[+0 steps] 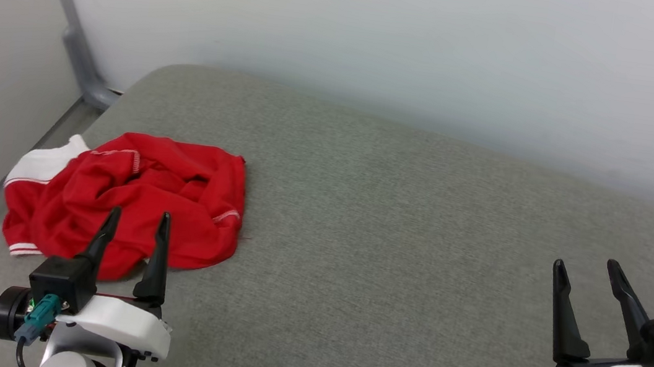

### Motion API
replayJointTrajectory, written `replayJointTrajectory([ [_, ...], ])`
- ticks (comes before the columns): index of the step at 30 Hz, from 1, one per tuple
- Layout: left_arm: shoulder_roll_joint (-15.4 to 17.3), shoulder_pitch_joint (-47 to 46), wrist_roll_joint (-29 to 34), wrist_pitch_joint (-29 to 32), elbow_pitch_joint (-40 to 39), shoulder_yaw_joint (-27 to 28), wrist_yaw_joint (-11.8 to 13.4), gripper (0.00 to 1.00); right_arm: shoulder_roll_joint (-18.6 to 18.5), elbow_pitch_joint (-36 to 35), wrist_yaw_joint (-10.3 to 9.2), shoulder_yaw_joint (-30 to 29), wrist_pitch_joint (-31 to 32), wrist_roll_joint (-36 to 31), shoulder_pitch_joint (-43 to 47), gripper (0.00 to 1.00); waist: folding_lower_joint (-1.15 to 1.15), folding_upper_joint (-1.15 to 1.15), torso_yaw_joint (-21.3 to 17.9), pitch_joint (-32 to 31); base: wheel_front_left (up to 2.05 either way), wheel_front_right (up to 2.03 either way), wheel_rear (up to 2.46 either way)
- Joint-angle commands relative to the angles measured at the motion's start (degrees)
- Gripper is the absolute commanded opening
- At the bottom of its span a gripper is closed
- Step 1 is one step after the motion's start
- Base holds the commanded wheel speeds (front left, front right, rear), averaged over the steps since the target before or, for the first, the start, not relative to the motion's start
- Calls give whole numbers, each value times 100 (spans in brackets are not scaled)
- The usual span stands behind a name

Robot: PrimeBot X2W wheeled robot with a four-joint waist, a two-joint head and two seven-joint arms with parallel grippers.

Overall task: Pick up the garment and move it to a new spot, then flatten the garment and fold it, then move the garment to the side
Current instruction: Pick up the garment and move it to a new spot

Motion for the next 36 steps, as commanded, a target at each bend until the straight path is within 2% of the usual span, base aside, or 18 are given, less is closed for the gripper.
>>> replayJointTrajectory([
  [1,25,10,-19,-17,2,49,22,100,11,4,-3,22,-35,70,-12,100,0,0,365,-2,0,0,0],
  [10,5,87,-48,-17,-32,188,23,100,9,137,-3,143,-107,206,-164,100,0,0,1021,16,0,0,0],
  [19,5,-68,-114,-17,7,301,-15,100,9,167,-3,148,-123,244,-263,100,0,0,1266,73,0,0,0],
  [28,161,-941,-382,230,422,264,-109,100,8,-42,-3,191,56,29,-577,100,0,0,1058,634,0,0,0],
  [36,655,-2328,-1033,1280,1294,332,-182,100,6,-414,-3,151,329,-316,-1037,100,0,0,601,1552,0,0,0],
])
